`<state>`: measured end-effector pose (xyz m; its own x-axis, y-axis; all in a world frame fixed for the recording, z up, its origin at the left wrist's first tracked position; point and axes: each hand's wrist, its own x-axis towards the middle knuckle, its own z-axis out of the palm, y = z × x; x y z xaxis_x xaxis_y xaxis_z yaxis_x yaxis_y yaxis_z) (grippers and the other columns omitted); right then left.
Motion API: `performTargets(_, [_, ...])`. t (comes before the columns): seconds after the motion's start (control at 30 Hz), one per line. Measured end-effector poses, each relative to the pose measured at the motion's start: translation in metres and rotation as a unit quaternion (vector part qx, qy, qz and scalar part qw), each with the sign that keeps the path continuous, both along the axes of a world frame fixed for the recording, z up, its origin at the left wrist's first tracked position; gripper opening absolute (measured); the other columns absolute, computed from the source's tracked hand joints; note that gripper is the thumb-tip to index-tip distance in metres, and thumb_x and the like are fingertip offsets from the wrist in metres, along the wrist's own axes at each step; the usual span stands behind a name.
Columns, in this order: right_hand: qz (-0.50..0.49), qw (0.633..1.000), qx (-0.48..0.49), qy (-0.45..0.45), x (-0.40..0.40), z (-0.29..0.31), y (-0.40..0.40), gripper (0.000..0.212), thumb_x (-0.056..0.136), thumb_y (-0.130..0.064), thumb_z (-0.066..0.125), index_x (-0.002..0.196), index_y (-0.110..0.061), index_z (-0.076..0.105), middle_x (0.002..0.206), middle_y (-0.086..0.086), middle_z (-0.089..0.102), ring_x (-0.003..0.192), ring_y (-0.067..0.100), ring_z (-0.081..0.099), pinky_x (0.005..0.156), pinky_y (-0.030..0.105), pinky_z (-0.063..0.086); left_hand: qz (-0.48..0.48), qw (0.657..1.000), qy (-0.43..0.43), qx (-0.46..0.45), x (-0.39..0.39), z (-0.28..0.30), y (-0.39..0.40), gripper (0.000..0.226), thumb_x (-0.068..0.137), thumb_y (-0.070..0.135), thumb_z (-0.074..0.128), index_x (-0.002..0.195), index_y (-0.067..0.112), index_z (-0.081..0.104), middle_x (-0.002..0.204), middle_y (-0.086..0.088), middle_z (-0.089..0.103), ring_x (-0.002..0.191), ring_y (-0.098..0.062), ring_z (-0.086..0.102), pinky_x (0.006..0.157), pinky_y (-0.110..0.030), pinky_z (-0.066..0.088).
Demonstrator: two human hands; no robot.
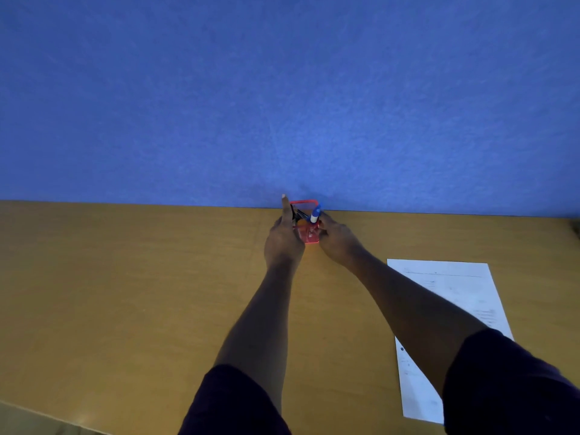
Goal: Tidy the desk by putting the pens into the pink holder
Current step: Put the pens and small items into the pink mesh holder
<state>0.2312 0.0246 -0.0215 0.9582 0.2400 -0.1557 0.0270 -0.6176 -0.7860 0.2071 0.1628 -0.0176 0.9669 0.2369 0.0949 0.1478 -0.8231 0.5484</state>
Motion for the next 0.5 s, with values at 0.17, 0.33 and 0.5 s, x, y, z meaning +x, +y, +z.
performTargets(0.17, [0.001, 0.999, 0.036, 0.010, -0.007, -0.005, 0.005, 0.059, 0.092, -0.013, 0.040, 0.145, -0.038, 0.036, 0.124, 0.010, 0.065, 0.101, 0.029, 0.063, 0.082, 0.035, 0.052, 0.001, 1.000, 0.012, 0.006, 0.010, -0.003, 0.004, 0.085, 0.098, 0.025, 0.056, 0.160, 0.031, -0.001, 0.113, -0.006, 0.066, 0.099, -0.026, 0.063, 0.066, -0.032, 0.043])
performTargets(0.33, [0.015, 0.998, 0.041, 0.034, -0.009, -0.008, 0.002, 0.065, 0.089, -0.016, 0.042, 0.144, -0.047, 0.028, 0.124, 0.007, 0.066, 0.107, 0.028, 0.065, 0.089, 0.044, 0.055, -0.003, 1.000, -0.007, -0.004, 0.003, -0.004, 0.001, 0.089, 0.096, 0.021, 0.056, 0.161, 0.029, -0.003, 0.127, -0.008, 0.062, 0.107, -0.031, 0.062, 0.068, -0.036, 0.049])
performTargets(0.5, [0.007, 0.998, 0.057, -0.013, -0.025, 0.001, -0.009, 0.056, 0.096, -0.010, 0.048, 0.144, -0.035, 0.033, 0.130, 0.006, 0.063, 0.117, 0.026, 0.061, 0.093, 0.037, 0.052, 0.008, 0.999, -0.035, -0.018, -0.014, -0.006, -0.007, 0.092, 0.094, 0.014, 0.056, 0.160, 0.027, -0.006, 0.155, -0.003, 0.037, 0.116, -0.032, 0.060, 0.067, -0.036, 0.051])
